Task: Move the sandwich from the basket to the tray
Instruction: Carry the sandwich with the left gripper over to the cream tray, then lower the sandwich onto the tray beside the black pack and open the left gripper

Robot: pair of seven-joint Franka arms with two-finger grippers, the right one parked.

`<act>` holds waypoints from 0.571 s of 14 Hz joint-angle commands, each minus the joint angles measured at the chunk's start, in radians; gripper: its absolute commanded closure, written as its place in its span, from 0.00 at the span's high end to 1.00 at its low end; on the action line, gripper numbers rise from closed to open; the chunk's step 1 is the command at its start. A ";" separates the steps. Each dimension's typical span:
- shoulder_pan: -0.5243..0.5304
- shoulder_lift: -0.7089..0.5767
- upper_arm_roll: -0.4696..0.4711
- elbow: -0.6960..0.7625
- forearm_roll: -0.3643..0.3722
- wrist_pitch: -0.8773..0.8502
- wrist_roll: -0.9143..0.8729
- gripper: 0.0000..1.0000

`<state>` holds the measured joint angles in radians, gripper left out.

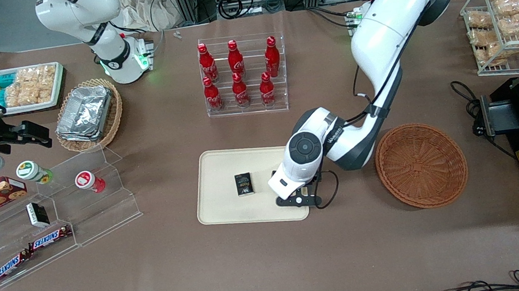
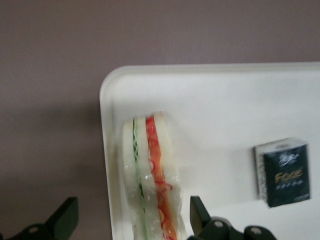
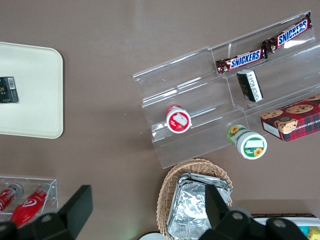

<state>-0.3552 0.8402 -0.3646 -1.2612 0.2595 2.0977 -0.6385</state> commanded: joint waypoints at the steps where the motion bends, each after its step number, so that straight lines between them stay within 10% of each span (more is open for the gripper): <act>1: 0.002 -0.166 0.041 -0.017 -0.002 -0.141 -0.007 1.00; 8: 0.002 -0.743 0.323 -0.467 -0.113 -0.280 0.184 1.00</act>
<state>-0.3509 0.3244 -0.1193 -1.4642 0.2094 1.7817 -0.5071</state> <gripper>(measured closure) 0.000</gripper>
